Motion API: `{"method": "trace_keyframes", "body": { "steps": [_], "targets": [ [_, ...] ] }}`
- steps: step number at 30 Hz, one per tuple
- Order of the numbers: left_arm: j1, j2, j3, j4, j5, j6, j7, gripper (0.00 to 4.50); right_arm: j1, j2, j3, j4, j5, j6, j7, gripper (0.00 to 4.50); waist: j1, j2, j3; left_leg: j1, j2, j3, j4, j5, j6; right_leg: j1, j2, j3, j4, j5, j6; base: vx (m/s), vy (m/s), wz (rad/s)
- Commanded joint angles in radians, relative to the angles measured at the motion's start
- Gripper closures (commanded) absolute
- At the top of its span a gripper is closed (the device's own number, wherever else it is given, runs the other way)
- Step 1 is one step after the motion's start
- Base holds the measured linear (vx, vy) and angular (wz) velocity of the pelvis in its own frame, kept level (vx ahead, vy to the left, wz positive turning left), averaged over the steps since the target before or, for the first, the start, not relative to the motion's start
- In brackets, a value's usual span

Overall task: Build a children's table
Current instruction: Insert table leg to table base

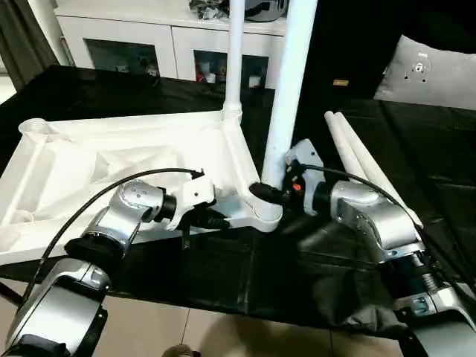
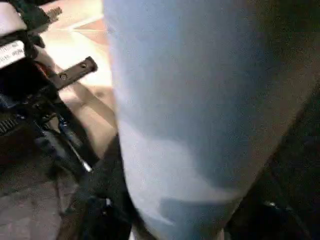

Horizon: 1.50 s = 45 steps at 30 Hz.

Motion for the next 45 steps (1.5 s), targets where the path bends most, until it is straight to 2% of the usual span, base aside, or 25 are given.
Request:
{"method": "trace_keyframes", "body": {
  "steps": [1,8,13,15,18,20,21,22,23,24,25,26,27,28,29,30,31,32,34,36,37,39,40,43,45],
  "targets": [
    [0.024,0.0,-0.04,-0.008,0.015,0.006,-0.069,4.5,0.004,-0.009,0.0,0.025,0.0,0.044,0.011,2.6,-0.002,-0.004,-0.056,0.02,0.054,-0.013,-0.07,-0.185,-0.009,0.03,-0.091,0.048,-0.079,-0.099,-0.214,0.0,0.0,0.0],
    [0.026,0.004,-0.041,-0.024,0.022,0.008,-0.079,4.5,0.002,-0.007,-0.001,0.037,0.007,0.043,0.021,2.6,-0.003,-0.005,-0.056,0.021,0.056,-0.013,-0.071,-0.188,-0.013,0.029,-0.091,0.048,-0.078,-0.093,-0.219,0.0,0.0,0.0],
    [0.029,0.001,-0.038,-0.034,0.02,0.011,-0.076,4.5,0.003,0.019,-0.033,0.058,0.035,0.037,0.014,2.6,-0.003,-0.005,-0.056,0.021,0.055,-0.012,-0.071,-0.189,-0.012,0.029,-0.092,0.048,-0.079,-0.096,-0.221,0.0,0.0,0.0],
    [0.032,-0.001,-0.034,-0.041,0.018,0.016,-0.069,4.5,0.012,0.035,-0.068,0.074,0.059,0.028,0.004,2.6,-0.003,-0.003,-0.056,0.021,0.056,-0.012,-0.072,-0.197,-0.014,0.028,-0.093,0.048,-0.08,-0.103,-0.223,0.0,0.0,0.0],
    [0.033,-0.009,-0.022,-0.034,0.019,0.015,-0.035,4.5,0.066,0.067,-0.137,0.076,0.112,-0.004,-0.006,2.6,0.0,0.002,-0.057,0.021,0.057,-0.012,-0.071,-0.191,-0.013,0.028,-0.094,0.049,-0.078,-0.079,-0.227,0.0,0.0,0.0],
    [0.035,-0.014,-0.014,-0.03,0.016,0.018,-0.019,4.5,0.111,0.082,-0.154,0.06,0.129,-0.024,-0.011,2.6,0.002,0.008,-0.058,0.021,0.057,-0.013,-0.072,-0.196,-0.015,0.029,-0.093,0.048,-0.079,-0.061,-0.229,0.0,0.0,0.0],
    [0.035,-0.014,-0.013,-0.031,0.015,0.019,-0.018,4.5,0.118,0.085,-0.156,0.058,0.131,-0.03,-0.012,2.6,0.003,0.005,-0.059,0.021,0.057,-0.014,-0.073,-0.193,-0.014,0.031,-0.093,0.047,-0.077,-0.044,-0.23,0.0,0.0,0.0],
    [0.038,-0.016,-0.009,-0.034,0.01,0.025,-0.016,4.5,0.15,0.096,-0.167,0.053,0.141,-0.053,-0.016,2.6,0.003,0.013,-0.058,0.022,0.056,-0.014,-0.074,-0.206,-0.016,0.028,-0.092,0.046,-0.079,-0.052,-0.232,0.0,0.0,0.0],
    [0.04,-0.017,-0.007,-0.036,0.008,0.028,-0.015,4.5,0.167,0.105,-0.176,0.051,0.148,-0.065,-0.02,2.6,0.003,0.011,-0.056,0.023,0.057,-0.013,-0.074,-0.217,-0.016,0.027,-0.092,0.047,-0.082,-0.062,-0.231,0.0,0.0,0.0],
    [0.041,-0.017,-0.006,-0.037,0.007,0.029,-0.014,4.5,0.182,0.112,-0.184,0.049,0.155,-0.073,-0.023,2.6,0.003,0.019,-0.055,0.024,0.056,-0.015,-0.077,-0.24,-0.023,0.028,-0.094,0.048,-0.083,-0.088,-0.23,0.0,0.0,0.0],
    [0.042,-0.018,-0.006,-0.038,0.007,0.03,-0.014,4.5,0.192,0.117,-0.19,0.049,0.158,-0.081,-0.023,2.6,0.002,0.015,-0.055,0.023,0.057,-0.015,-0.078,-0.249,-0.025,0.028,-0.094,0.048,-0.085,-0.1,-0.229,0.0,0.0,0.0],
    [0.044,-0.018,-0.005,-0.04,0.008,0.032,-0.013,4.5,0.212,0.128,-0.203,0.048,0.162,-0.098,-0.027,2.6,0.004,0.021,-0.054,0.023,0.057,-0.018,-0.079,-0.262,-0.028,0.029,-0.096,0.049,-0.087,-0.125,-0.227,0.0,0.0,0.0],
    [0.045,-0.018,-0.004,-0.041,0.008,0.033,-0.013,4.5,0.223,0.135,-0.211,0.046,0.164,-0.109,-0.03,2.6,0.002,0.019,-0.054,0.025,0.058,-0.018,-0.081,-0.276,-0.032,0.027,-0.095,0.049,-0.09,-0.141,-0.223,0.0,0.0,0.0],
    [0.047,-0.018,-0.004,-0.043,0.009,0.034,-0.013,4.5,0.239,0.141,-0.216,0.041,0.165,-0.123,-0.032,2.6,0.003,0.026,-0.055,0.025,0.057,-0.02,-0.083,-0.275,-0.034,0.029,-0.095,0.048,-0.089,-0.141,-0.222,0.0,0.0,0.0],
    [0.049,-0.017,-0.002,-0.044,0.01,0.034,-0.014,4.5,0.251,0.145,-0.218,0.035,0.166,-0.133,-0.033,2.6,0.002,0.023,-0.054,0.026,0.057,-0.018,-0.084,-0.28,-0.034,0.027,-0.093,0.048,-0.092,-0.141,-0.222,0.0,0.0,0.0],
    [0.05,-0.017,-0.002,-0.045,0.01,0.035,-0.014,4.5,0.256,0.146,-0.217,0.032,0.164,-0.138,-0.034,2.6,0.001,0.023,-0.055,0.026,0.058,-0.019,-0.084,-0.271,-0.032,0.029,-0.092,0.048,-0.089,-0.121,-0.225,0.0,0.0,0.0],
    [0.052,-0.016,-0.001,-0.046,0.01,0.035,-0.015,4.5,0.269,0.147,-0.214,0.024,0.16,-0.15,-0.036,2.6,0.003,0.033,-0.057,0.025,0.057,-0.02,-0.083,-0.267,-0.033,0.029,-0.093,0.048,-0.088,-0.109,-0.227,0.0,0.0,0.0],
    [0.056,-0.012,-0.002,-0.048,0.012,0.035,-0.017,4.5,0.3,0.138,-0.193,0.002,0.132,-0.195,-0.042,2.6,0.002,0.03,-0.058,0.025,0.057,-0.018,-0.082,-0.256,-0.028,0.031,-0.091,0.047,-0.088,-0.074,-0.227,0.0,0.0,0.0],
    [0.061,-0.009,-0.002,-0.051,0.014,0.035,-0.019,4.5,0.316,0.128,-0.174,-0.011,0.108,-0.219,-0.048,2.6,0.003,0.038,-0.063,0.023,0.053,-0.018,-0.079,-0.217,-0.01,0.035,-0.09,0.045,-0.084,-0.013,-0.226,0.0,0.0,0.0],
    [0.063,-0.008,-0.002,-0.051,0.016,0.035,-0.019,4.5,0.321,0.114,-0.153,-0.014,0.077,-0.239,-0.051,2.61,0.002,0.037,-0.064,0.022,0.052,-0.017,-0.079,-0.21,-0.001,0.036,-0.089,0.044,-0.085,-0.011,-0.227,0.0,0.0,0.0],
    [0.065,-0.007,-0.002,-0.051,0.018,0.034,-0.019,4.5,0.324,0.097,-0.128,-0.014,0.041,-0.261,-0.05,2.61,0.003,0.042,-0.064,0.022,0.053,-0.018,-0.079,-0.212,-0.003,0.035,-0.09,0.044,-0.086,-0.02,-0.225,0.0,0.0,0.0],
    [0.067,-0.007,-0.003,-0.051,0.02,0.033,-0.019,4.5,0.325,0.083,-0.11,-0.014,0.012,-0.279,-0.049,2.61,0.003,0.041,-0.063,0.023,0.054,-0.017,-0.08,-0.228,-0.011,0.034,-0.09,0.044,-0.089,-0.047,-0.218,0.0,0.0,0.0],
    [0.073,-0.006,-0.003,-0.058,0.02,0.035,-0.019,4.5,0.33,0.073,-0.099,-0.021,0.002,-0.284,-0.039,2.61,0.002,0.038,-0.061,0.023,0.054,-0.019,-0.083,-0.241,-0.011,0.036,-0.09,0.044,-0.091,-0.065,-0.216,0.0,0.0,0.0],
    [0.081,-0.004,-0.004,-0.069,0.02,0.038,-0.019,4.5,0.334,0.063,-0.089,-0.022,-0.006,-0.297,-0.033,2.61,0.002,0.04,-0.061,0.024,0.056,-0.019,-0.084,-0.248,-0.008,0.034,-0.089,0.045,-0.092,-0.08,-0.213,0.0,0.0,0.0],
    [0.088,-0.002,-0.005,-0.074,0.021,0.038,-0.019,4.5,0.337,0.06,-0.084,-0.021,-0.003,-0.302,-0.028,2.61,0.001,0.036,-0.062,0.023,0.056,-0.018,-0.084,-0.247,-0.004,0.034,-0.089,0.045,-0.092,-0.072,-0.215,0.0,0.0,0.0]
  ]
}}
